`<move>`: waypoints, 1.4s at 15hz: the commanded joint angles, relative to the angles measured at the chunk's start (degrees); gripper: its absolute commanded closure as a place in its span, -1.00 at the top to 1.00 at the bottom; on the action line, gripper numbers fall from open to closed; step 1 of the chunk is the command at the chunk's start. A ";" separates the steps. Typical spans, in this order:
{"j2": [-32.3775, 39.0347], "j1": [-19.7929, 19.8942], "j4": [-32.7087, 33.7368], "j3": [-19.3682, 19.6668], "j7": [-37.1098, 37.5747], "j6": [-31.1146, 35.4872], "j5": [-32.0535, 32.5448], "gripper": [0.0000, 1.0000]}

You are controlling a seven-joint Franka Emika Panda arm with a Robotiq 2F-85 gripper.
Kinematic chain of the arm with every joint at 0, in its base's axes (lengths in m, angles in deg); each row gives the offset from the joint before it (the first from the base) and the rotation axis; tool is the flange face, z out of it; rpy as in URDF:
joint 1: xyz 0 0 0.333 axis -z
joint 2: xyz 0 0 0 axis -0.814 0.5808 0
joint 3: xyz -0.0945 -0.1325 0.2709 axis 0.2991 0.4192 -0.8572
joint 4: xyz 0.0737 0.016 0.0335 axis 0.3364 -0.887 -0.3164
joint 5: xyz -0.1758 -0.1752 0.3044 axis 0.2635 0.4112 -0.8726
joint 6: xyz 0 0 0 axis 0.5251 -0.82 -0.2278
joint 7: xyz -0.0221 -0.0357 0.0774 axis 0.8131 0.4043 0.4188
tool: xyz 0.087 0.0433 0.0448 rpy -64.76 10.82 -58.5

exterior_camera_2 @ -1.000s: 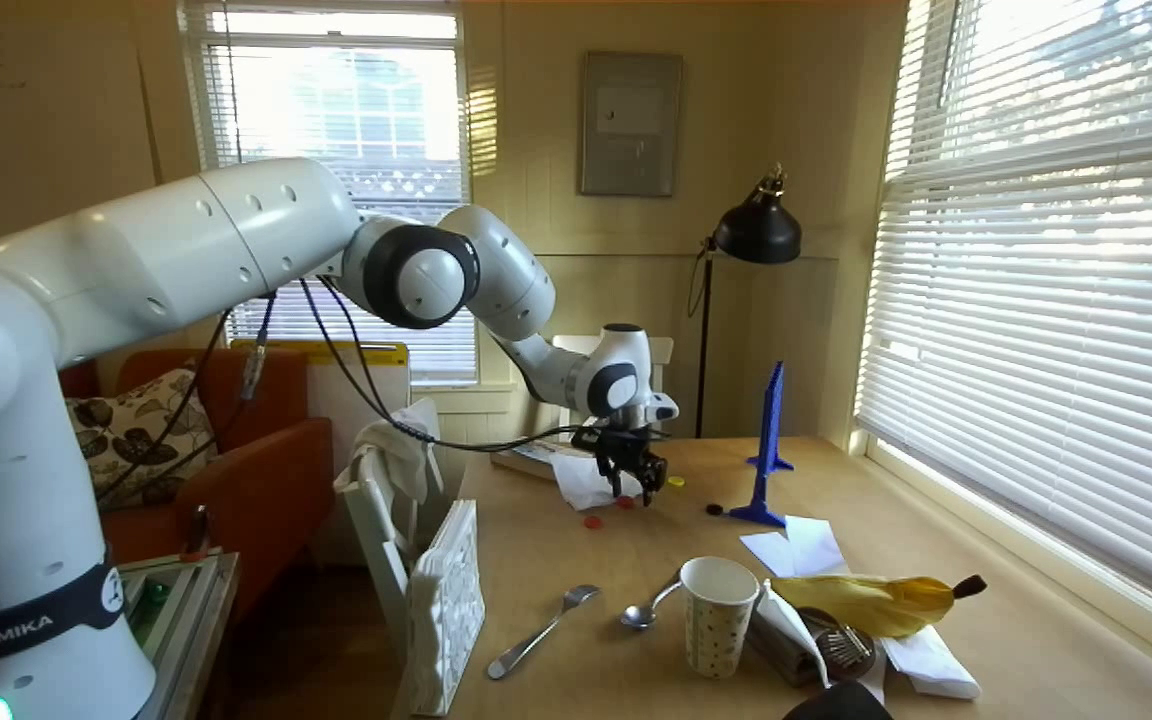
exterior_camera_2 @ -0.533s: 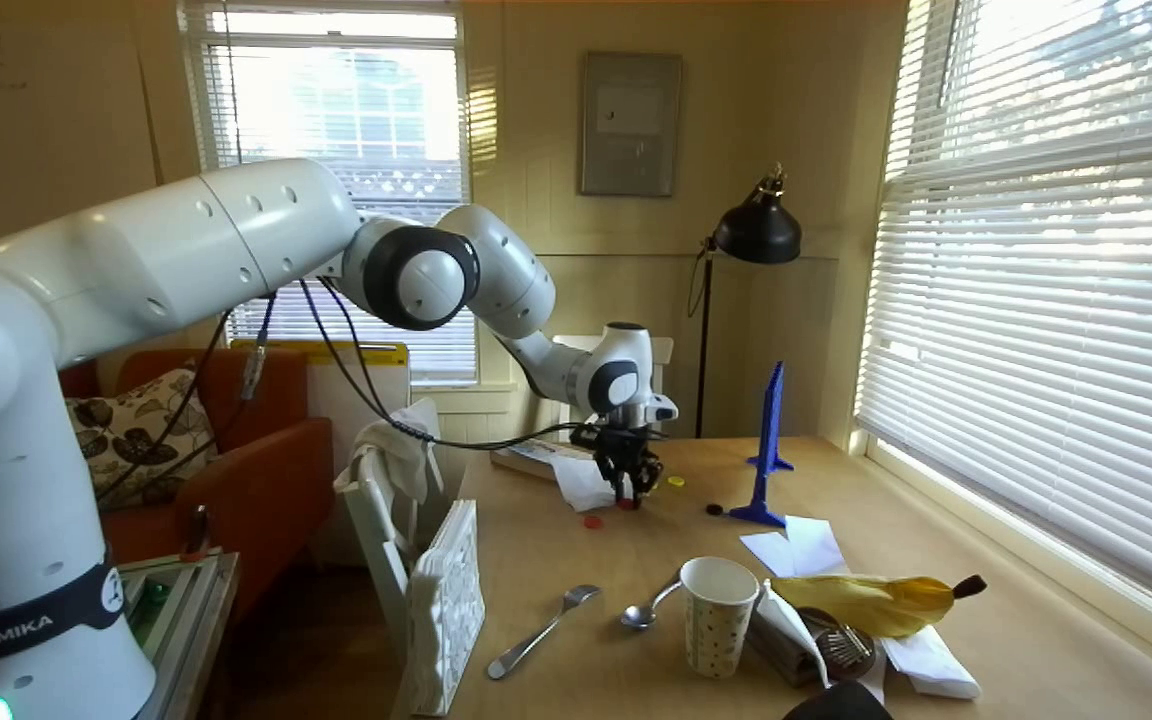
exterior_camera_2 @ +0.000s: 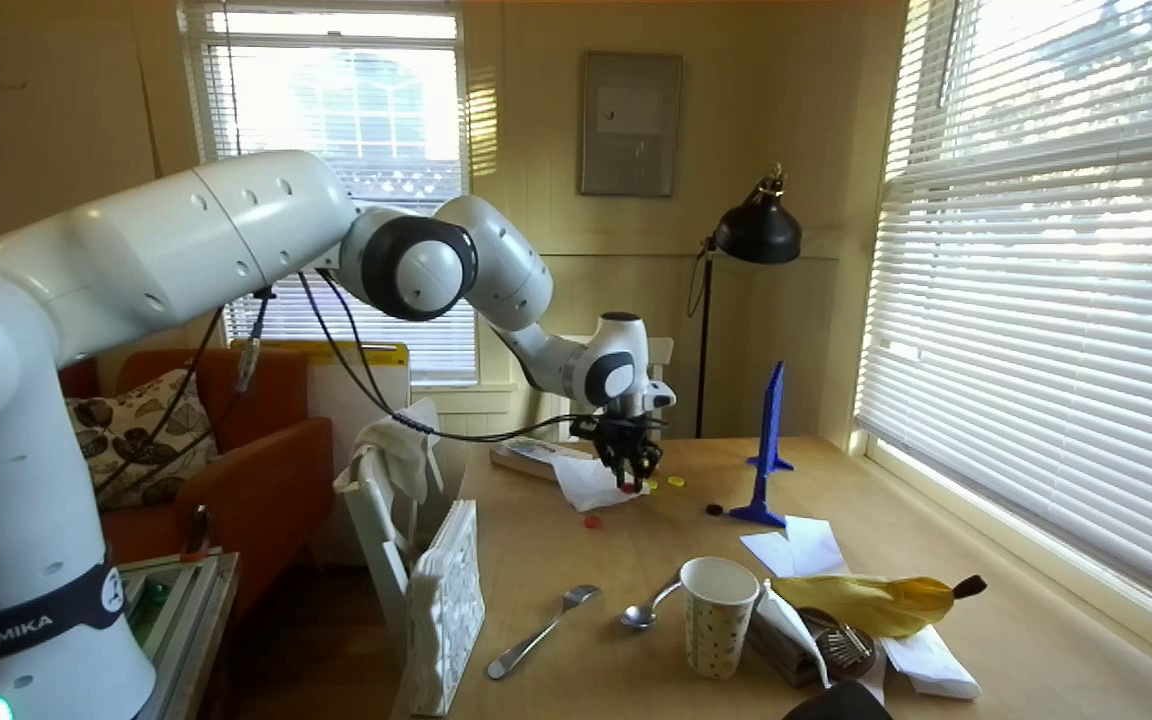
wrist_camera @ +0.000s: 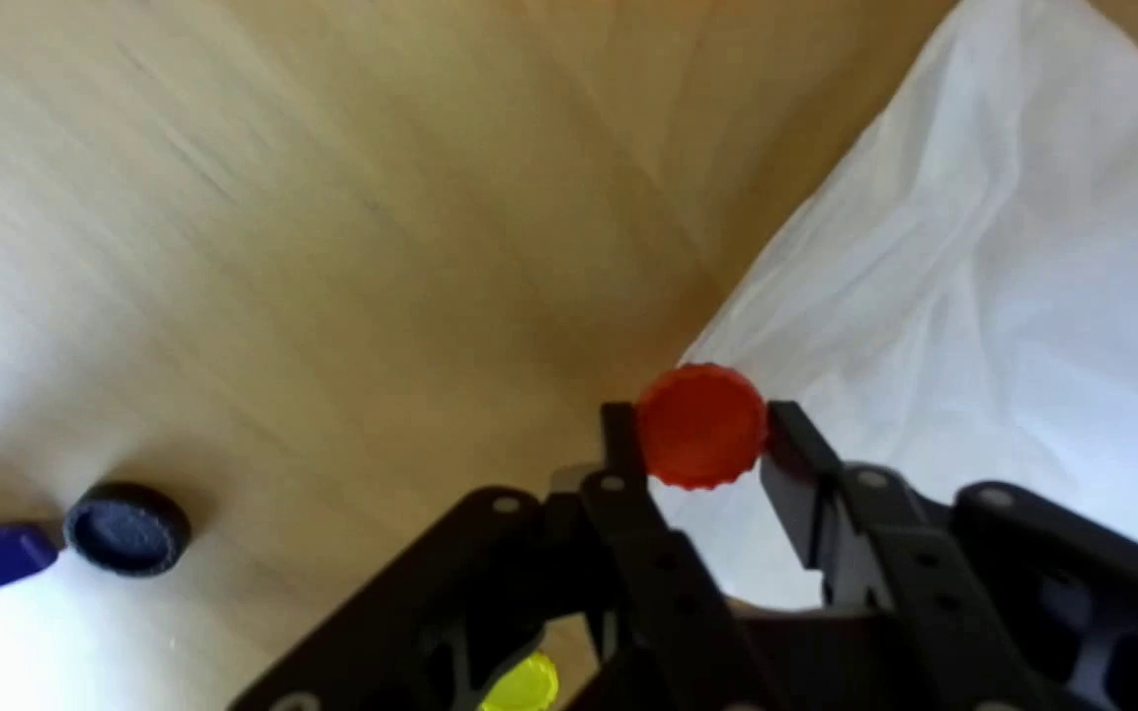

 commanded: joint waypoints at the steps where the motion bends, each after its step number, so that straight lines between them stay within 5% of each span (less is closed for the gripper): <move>1: -6.37 0.23 -9.06 0.46 1.23 5.73 0.58 -0.80; 8: -17.64 -9.29 -26.40 16.77 25.50 16.59 2.19 -0.80; 14: -25.66 -23.08 -42.84 34.21 47.91 24.29 2.41 -0.80; 15: -21.35 -18.11 -34.38 29.28 40.75 20.73 1.22 -0.30; 19: -24.07 -22.29 -40.52 33.57 45.90 23.14 1.18 -0.30; 20: -24.63 -21.57 -40.74 33.22 46.02 22.92 0.60 -0.80; 21: -25.08 -22.69 -41.75 36.05 48.51 23.20 0.58 -0.80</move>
